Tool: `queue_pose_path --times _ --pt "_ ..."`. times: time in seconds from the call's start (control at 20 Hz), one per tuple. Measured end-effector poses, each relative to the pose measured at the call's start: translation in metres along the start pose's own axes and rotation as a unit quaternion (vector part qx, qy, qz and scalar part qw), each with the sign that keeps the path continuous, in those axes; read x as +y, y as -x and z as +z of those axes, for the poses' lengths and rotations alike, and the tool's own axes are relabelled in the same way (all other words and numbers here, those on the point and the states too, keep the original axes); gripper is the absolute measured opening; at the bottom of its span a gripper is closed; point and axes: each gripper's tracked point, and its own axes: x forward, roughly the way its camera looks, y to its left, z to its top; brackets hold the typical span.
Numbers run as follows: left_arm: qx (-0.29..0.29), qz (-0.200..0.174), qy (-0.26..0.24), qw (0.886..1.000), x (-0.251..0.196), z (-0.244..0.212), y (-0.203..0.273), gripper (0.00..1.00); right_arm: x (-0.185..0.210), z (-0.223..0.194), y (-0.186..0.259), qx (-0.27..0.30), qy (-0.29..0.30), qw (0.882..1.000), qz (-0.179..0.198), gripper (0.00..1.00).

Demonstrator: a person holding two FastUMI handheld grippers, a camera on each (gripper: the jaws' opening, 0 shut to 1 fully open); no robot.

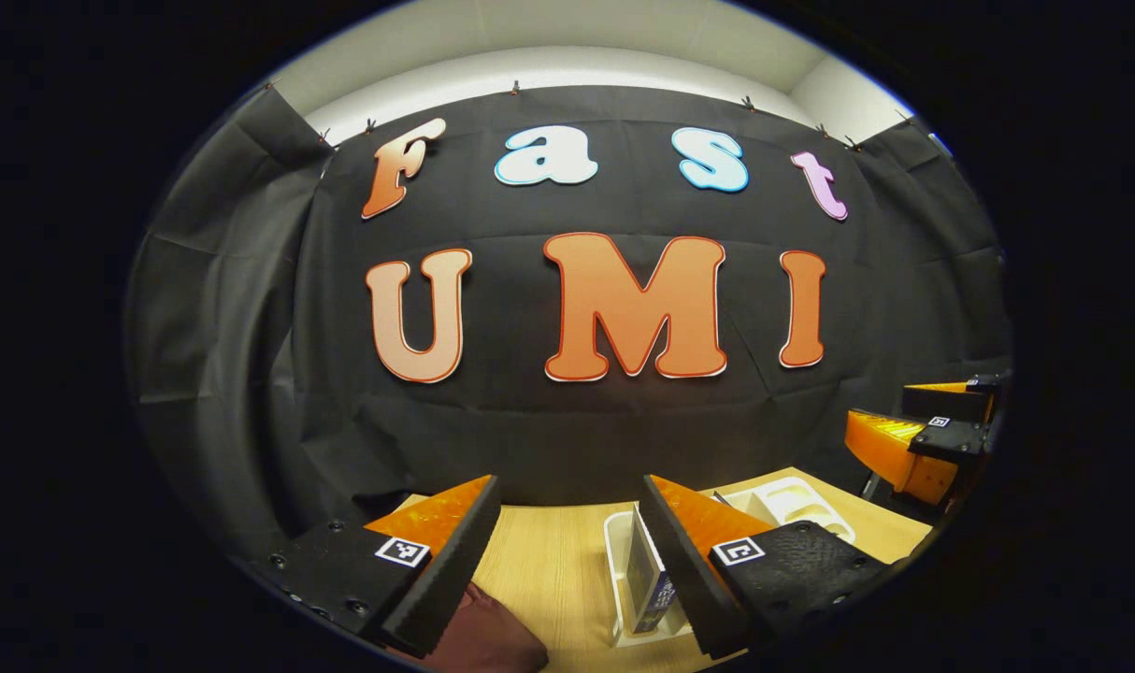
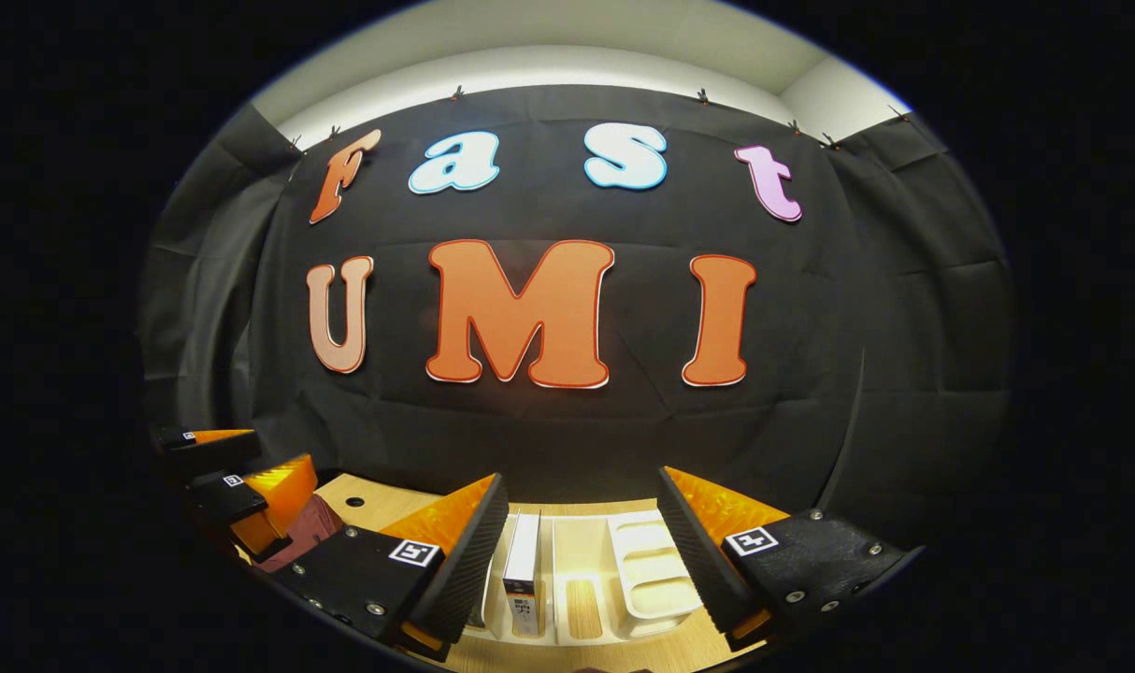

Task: Open the schoolbag, grab two books from the bookshelf and put them into the schoolbag.

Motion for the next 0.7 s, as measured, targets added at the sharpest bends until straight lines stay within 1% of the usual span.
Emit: queue_pose_path --times 0.4,0.6,0.65,0.7 --pt "-0.005 0.007 -0.005 1.000 0.001 0.000 0.000 0.94 0.000 -0.005 0.004 0.008 0.004 1.000 -0.002 0.95" --pt "0.002 0.012 -0.014 1.000 0.006 -0.009 0.001 0.94 0.004 -0.009 0.006 0.013 0.001 1.000 0.007 0.95" --pt "0.006 0.012 -0.016 1.000 0.010 -0.013 0.006 0.97 0.005 -0.010 0.006 0.013 0.001 1.000 0.007 0.95" --pt "0.010 0.014 -0.018 1.000 0.015 -0.015 0.010 0.94 0.006 -0.011 0.005 0.014 0.001 1.000 0.007 0.95"
